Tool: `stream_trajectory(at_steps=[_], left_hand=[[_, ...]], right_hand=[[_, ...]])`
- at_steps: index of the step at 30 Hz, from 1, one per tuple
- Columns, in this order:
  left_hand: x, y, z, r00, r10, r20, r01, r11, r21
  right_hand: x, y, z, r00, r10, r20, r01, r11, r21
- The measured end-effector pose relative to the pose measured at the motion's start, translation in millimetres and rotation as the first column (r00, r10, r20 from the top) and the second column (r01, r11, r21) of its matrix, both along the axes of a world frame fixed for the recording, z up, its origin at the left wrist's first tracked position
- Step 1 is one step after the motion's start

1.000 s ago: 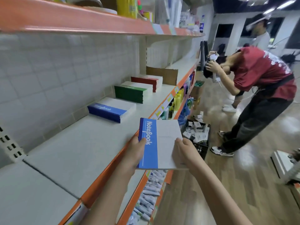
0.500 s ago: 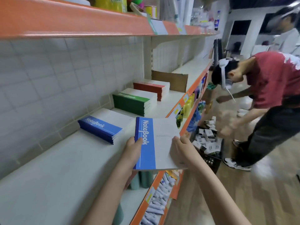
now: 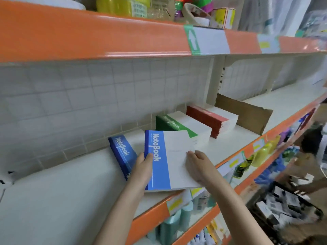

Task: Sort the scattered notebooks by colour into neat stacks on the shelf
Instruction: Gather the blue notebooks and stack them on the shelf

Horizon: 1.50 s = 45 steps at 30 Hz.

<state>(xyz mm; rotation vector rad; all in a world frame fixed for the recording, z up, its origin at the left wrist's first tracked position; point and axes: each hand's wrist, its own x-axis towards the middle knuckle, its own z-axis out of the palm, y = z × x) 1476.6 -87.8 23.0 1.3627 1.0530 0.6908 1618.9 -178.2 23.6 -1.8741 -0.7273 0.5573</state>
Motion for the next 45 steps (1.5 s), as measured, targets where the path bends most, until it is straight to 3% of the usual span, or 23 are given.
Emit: stream_trajectory(at_steps=[8, 13, 19, 30, 39, 45], left_hand=[[5.3, 20.9, 9.5, 0.955, 0.295, 0.028, -0.296, 0.954, 0.046], [-1.5, 39.1, 2.3, 0.925, 0.365, -0.102, -0.325, 0.903, 0.279], [-9.2, 58.5, 0.5, 0.805, 0.542, -0.241, -0.378, 0.782, 0.495], [-14.3, 79.1, -15.2, 0.675, 0.640, -0.366, -0.382, 0.729, 0.568], [-12.4, 86.7, -27.0, 0.652, 0.648, -0.392, -0.370, 0.724, 0.581], [-13.7, 91.0, -35.6, 0.688, 0.627, -0.366, -0.393, 0.745, 0.539]], right_hand=[[29.7, 57.8, 5.7, 0.969, 0.226, 0.101, -0.226, 0.974, -0.019], [25.6, 88.3, 9.5, 0.878, 0.339, 0.338, -0.323, 0.940, -0.106], [18.5, 121.3, 7.6, 0.810, 0.422, 0.408, -0.394, 0.906, -0.157], [14.5, 150.8, -8.8, 0.768, 0.484, 0.418, -0.446, 0.874, -0.192], [10.9, 150.6, -15.8, 0.705, 0.476, 0.526, -0.386, 0.879, -0.278], [12.4, 153.7, -16.7, 0.692, 0.511, 0.511, -0.376, 0.858, -0.349]])
